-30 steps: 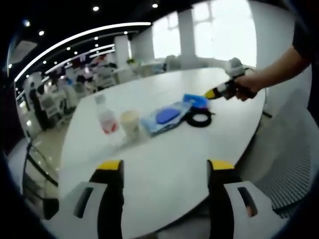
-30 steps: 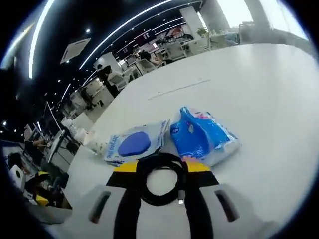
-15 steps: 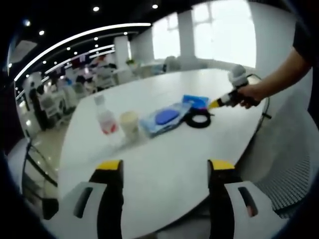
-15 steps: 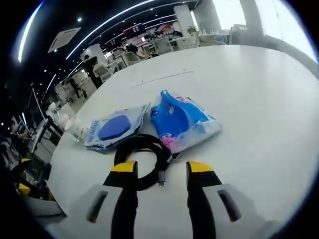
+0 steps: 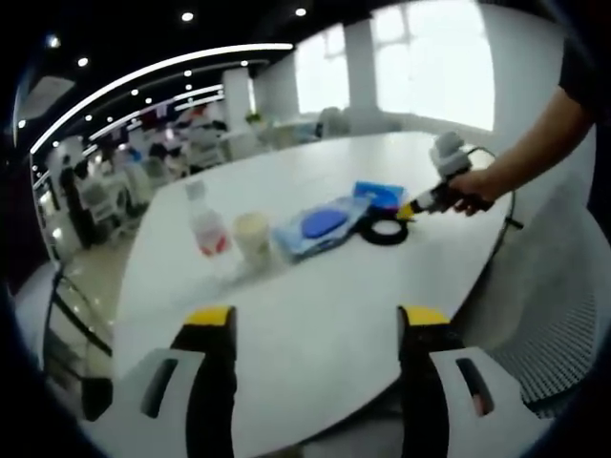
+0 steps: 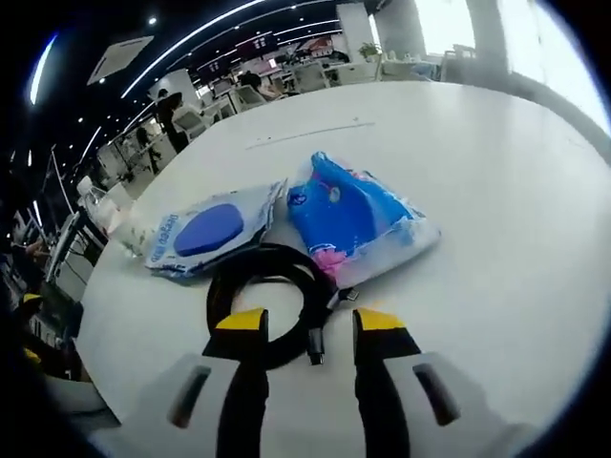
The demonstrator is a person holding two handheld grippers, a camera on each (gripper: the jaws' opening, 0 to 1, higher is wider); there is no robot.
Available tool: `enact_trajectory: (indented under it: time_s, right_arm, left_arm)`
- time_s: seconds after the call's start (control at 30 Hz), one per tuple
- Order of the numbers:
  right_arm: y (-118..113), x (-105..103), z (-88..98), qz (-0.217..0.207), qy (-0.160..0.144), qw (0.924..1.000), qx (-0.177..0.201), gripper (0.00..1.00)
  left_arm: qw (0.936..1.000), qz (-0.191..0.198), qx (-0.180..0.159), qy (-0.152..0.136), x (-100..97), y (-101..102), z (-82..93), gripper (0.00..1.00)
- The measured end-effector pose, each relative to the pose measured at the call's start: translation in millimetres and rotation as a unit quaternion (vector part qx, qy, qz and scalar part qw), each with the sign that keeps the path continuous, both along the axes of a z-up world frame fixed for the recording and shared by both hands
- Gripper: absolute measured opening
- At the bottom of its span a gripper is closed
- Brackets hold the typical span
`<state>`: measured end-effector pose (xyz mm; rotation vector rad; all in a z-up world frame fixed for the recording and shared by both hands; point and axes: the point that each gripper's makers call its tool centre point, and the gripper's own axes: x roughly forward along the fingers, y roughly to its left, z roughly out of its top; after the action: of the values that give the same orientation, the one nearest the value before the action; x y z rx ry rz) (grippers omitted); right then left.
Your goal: Arrange the tabletop items into an orderly group along one side of the table until the central work area is clear of visible clutter.
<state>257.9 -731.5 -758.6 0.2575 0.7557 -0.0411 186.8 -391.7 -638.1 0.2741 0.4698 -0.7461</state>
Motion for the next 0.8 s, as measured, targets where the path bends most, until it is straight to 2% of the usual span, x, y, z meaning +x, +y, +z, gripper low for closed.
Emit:
enact_trajectory:
  time_s: [0.13,0.33,0.5,0.8]
  right_arm:
    - [1,2,-4.4,-0.008,0.004,1.0,-0.001,0.3]
    - [2,-3,-10.4,-0.016,0.016,0.9997,-0.01,0.16]
    - [-1,-4,-7.7,-0.043,0.01,0.9989,0.017,0.12]
    - [5,-15,-3.3,-0.042,0.012,0.9978,0.05,0.11]
  left_arm:
    - [1.0,0.001,0.002,0.001,0.2,0,-0.3,0.65]
    - [1.0,0.003,0.003,0.0,1.1,2,-0.5,0.65]
    - [1.0,0.003,0.004,0.0,1.2,2,-0.6,0.65]
    - [1.0,-0.001,0.004,-0.001,0.8,2,-0.5,0.65]
